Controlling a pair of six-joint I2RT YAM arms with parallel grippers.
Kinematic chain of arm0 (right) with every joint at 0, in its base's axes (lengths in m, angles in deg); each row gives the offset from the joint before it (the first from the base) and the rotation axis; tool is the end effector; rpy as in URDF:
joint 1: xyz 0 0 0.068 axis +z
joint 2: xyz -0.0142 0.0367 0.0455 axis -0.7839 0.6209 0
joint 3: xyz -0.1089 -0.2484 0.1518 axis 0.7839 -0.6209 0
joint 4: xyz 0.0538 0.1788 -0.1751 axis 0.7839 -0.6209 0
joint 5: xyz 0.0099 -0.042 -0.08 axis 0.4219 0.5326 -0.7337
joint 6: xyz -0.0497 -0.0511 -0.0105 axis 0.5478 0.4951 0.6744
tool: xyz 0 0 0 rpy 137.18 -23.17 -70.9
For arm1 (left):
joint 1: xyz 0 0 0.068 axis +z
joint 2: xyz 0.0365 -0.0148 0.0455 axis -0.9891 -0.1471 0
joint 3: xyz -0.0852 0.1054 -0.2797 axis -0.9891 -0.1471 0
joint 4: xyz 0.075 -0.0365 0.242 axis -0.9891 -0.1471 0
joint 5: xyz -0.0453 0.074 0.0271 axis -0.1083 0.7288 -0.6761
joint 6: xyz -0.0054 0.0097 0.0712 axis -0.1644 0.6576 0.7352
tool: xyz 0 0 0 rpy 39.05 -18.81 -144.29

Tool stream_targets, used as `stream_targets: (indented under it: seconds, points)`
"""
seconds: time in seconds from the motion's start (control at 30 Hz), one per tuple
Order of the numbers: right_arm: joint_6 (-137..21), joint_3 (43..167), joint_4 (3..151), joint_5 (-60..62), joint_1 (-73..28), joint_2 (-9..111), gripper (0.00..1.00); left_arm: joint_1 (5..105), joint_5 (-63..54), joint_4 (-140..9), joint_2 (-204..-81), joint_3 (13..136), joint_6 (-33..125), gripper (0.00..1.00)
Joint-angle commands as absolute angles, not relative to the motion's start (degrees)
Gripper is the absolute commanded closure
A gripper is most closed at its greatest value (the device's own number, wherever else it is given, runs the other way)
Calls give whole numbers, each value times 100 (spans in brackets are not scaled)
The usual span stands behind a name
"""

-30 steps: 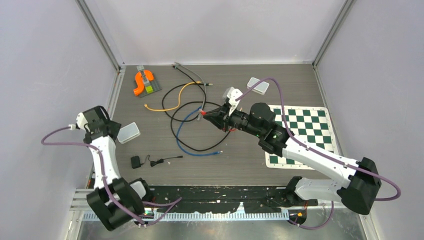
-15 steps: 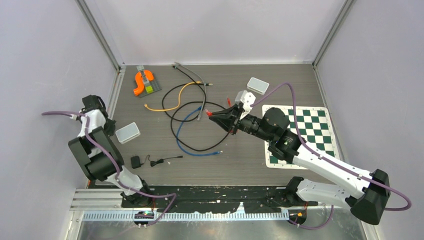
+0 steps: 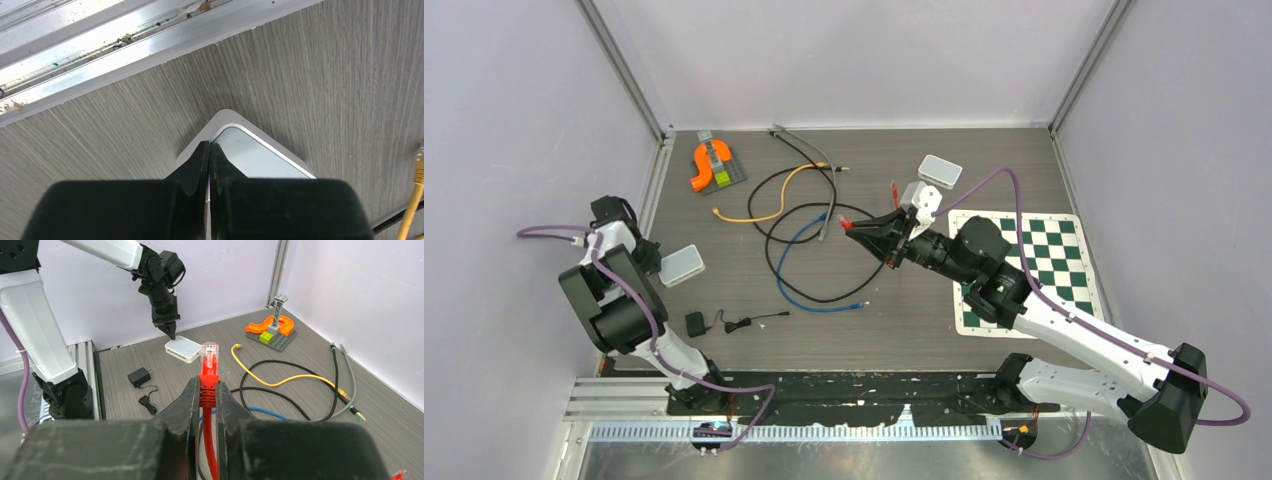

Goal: Insert the plug into the switch port
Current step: Move the switch port to the center of the board.

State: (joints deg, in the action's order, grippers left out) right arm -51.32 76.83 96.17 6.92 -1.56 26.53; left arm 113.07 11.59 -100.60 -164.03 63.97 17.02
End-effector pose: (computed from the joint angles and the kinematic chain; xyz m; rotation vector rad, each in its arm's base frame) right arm 0.1359 0.1846 0.4095 -0.8078 1.2332 0.8874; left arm 0.2813 0.1821 0.2024 -1.6440 2.2010 0.1456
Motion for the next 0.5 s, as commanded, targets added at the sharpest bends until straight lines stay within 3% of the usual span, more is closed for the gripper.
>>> stream_targets:
  seconds: [0.0, 0.47]
  points:
    - [-4954, 7874, 9763, 533, -156, 2442, 95, 11329, 719, -9824, -16344, 5905, 1342, 100]
    - [-4940, 7758, 9734, 392, -161, 2177, 95, 10697, 122, -9511, -14977, 4685, 666, 100]
